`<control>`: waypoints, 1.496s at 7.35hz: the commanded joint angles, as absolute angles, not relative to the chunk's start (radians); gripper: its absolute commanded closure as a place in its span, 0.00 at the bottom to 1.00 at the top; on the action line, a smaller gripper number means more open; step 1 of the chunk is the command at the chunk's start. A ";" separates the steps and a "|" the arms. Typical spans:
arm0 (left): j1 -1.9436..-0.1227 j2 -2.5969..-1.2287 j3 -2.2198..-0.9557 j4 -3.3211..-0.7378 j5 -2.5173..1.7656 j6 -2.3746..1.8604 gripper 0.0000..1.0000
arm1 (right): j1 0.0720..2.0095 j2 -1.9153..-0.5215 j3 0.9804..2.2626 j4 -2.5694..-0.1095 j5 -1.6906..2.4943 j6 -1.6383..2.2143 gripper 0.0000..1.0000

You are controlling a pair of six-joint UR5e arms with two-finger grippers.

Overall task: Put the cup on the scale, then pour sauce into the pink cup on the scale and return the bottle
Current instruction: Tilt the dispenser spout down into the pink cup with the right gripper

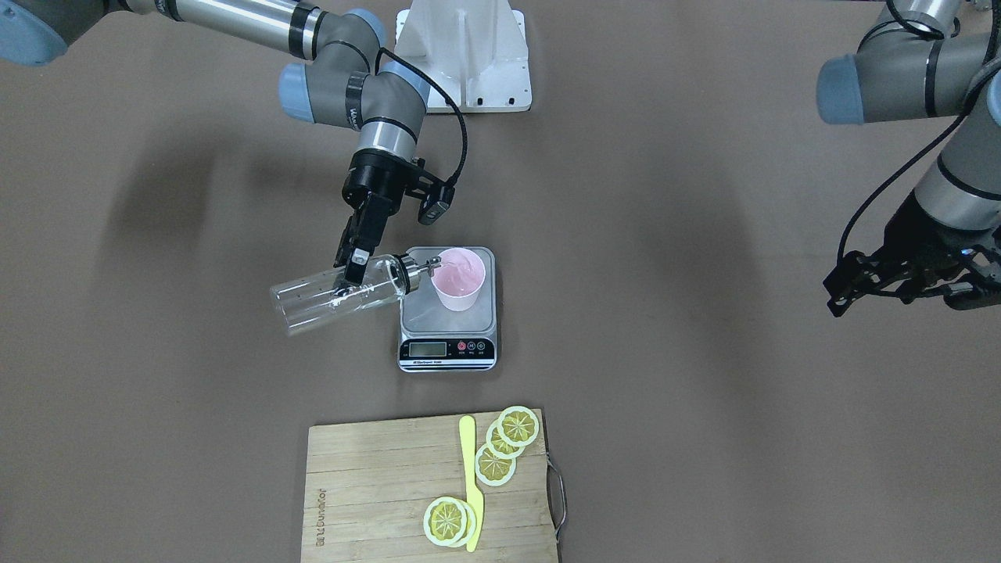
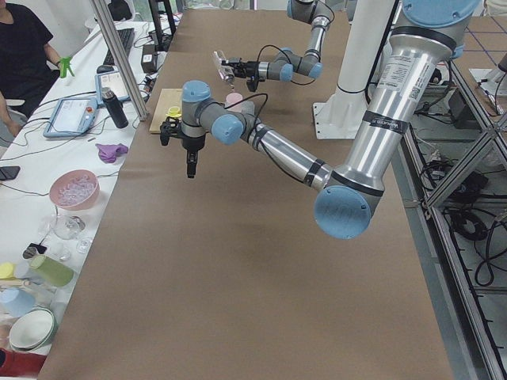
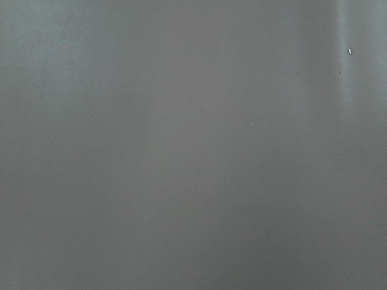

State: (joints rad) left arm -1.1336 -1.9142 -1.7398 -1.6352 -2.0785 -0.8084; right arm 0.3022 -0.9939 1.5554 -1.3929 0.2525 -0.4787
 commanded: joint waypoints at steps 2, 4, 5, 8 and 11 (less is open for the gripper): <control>-1.134 -1.914 -1.740 -1.635 -2.079 -0.808 0.02 | 0.302 -0.992 1.555 -1.375 0.247 -0.486 0.90; -1.134 -1.914 -1.740 -1.652 -2.079 -0.810 0.02 | 0.305 -0.999 1.560 -1.292 0.262 -0.451 0.90; -1.134 -1.914 -1.740 -1.654 -2.079 -0.810 0.02 | 0.307 -1.017 1.562 -1.245 0.282 -0.449 0.90; -1.134 -1.913 -1.740 -1.654 -2.079 -0.810 0.02 | 0.301 -1.074 1.559 -1.129 0.310 -0.257 0.90; -1.134 -1.914 -1.744 -1.655 -2.079 -0.810 0.02 | 0.314 -1.061 1.578 -1.055 0.453 0.122 0.91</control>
